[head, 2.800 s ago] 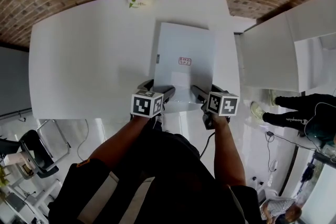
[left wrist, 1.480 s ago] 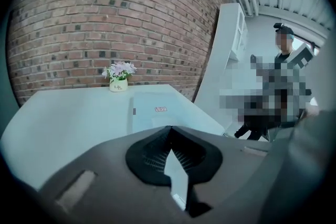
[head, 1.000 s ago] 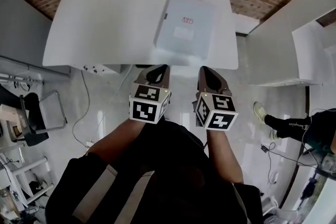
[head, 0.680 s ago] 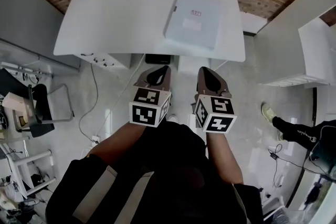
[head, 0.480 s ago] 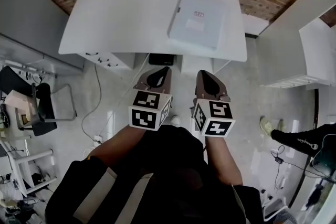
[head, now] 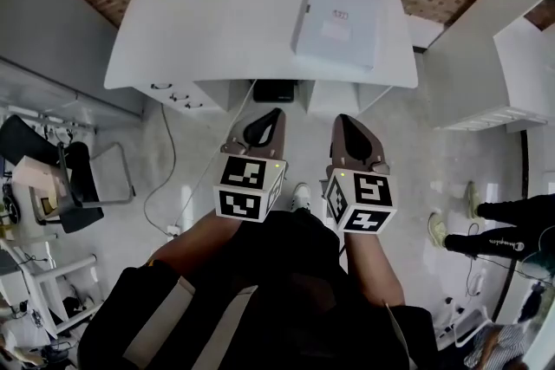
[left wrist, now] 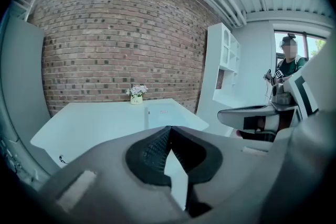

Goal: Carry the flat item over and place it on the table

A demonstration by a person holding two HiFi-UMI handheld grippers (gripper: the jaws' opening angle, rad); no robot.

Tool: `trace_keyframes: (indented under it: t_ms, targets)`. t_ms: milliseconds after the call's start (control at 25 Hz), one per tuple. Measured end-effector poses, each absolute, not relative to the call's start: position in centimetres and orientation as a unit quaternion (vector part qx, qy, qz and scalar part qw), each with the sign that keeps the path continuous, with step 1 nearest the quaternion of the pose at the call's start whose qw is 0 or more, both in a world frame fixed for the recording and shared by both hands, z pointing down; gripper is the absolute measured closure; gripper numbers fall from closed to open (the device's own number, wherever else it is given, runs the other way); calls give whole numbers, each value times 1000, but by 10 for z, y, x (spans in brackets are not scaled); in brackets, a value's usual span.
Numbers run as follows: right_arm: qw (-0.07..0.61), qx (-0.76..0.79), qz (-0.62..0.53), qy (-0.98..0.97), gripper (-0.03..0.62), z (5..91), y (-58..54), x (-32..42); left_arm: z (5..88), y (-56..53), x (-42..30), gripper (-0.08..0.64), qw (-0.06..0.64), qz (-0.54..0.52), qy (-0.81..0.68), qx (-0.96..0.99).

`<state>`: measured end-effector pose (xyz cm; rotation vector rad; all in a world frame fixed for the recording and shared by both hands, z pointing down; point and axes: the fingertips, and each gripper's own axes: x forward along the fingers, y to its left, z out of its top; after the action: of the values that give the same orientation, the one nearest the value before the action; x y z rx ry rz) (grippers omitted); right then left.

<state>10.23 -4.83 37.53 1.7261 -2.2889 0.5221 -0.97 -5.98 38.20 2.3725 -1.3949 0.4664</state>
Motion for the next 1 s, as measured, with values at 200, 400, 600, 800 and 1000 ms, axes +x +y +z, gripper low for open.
trace_keyframes:
  t_ms: [200,400,600,800,1000]
  targets:
    - [106,616,177,-760,592,369,-29,67,378,-48,-61,555,170,158,-482,845]
    - [118,633,170,-746,592,369,-7,22,393,-31,-111,555,180,161,-466,851]
    - [123,646,166,-735,592,373,14,-19,405,-17,-159,555,186,165,-461,852]
    - [128,648,179,-729,592,388,27,-45,415,-6,-184,555,190,170,-456,853]
    - [130,647,194,-726,592,404,33,-64,423,0,-201,555,181,179,-451,855]
